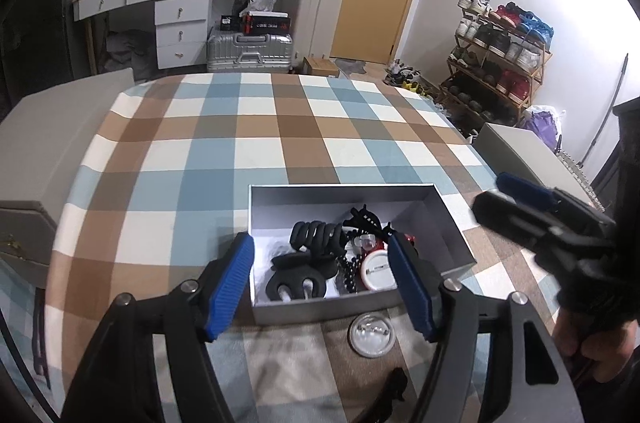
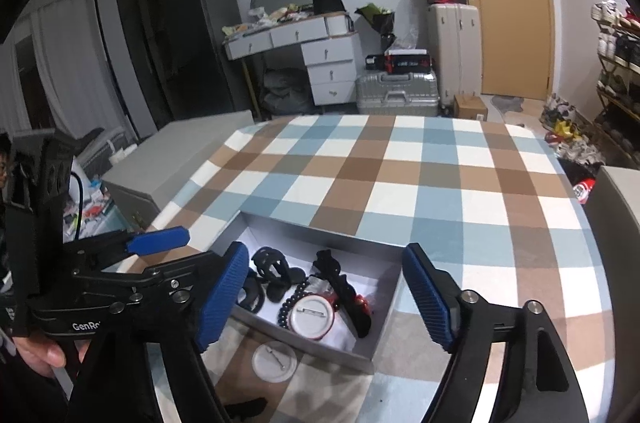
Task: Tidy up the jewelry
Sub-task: 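Move both grippers back toward the black toothed hair band and second badge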
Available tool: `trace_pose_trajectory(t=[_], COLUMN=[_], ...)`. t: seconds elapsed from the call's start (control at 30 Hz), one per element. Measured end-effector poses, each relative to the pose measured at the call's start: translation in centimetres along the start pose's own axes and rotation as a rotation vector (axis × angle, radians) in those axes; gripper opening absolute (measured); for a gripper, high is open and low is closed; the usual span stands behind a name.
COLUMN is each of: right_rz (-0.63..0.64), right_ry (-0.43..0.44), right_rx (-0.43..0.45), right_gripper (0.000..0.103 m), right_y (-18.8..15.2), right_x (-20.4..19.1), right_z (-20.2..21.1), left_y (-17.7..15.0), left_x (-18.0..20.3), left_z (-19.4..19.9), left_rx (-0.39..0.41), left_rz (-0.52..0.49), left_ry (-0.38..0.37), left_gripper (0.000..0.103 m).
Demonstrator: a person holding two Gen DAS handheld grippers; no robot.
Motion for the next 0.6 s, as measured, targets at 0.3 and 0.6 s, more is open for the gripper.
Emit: trace_pose_trajectory(t=[0.3,0.6], right_rz=[-0.096,-0.128], right_ry=[0.0,0.006], right_rx=[0.048,0.022], right_gripper=[0.087,0.094], right_y=[-1.5,-5.0], right_x=[2.1,2.5], right_z=[2.9,3.9], left_y=[-1.5,-4.8], left_x=[0.5,1.6], left_z=[1.1,0.8], left_rx=[0.021,-0.021], left_rz=[-0.026,-0.036], left_ry=[0.045,0.063], left_gripper=[0.079,0.085])
Point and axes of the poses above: each gripper's, at about its wrist camera, not at the fingertips, and z roughly against the way its jaws point, x to its right, y to its top, the point moved 3 cm from there along -z, roughly the way its jaws point, and after that the axes turned 4 degrees about -y, right-handed, at the moved point
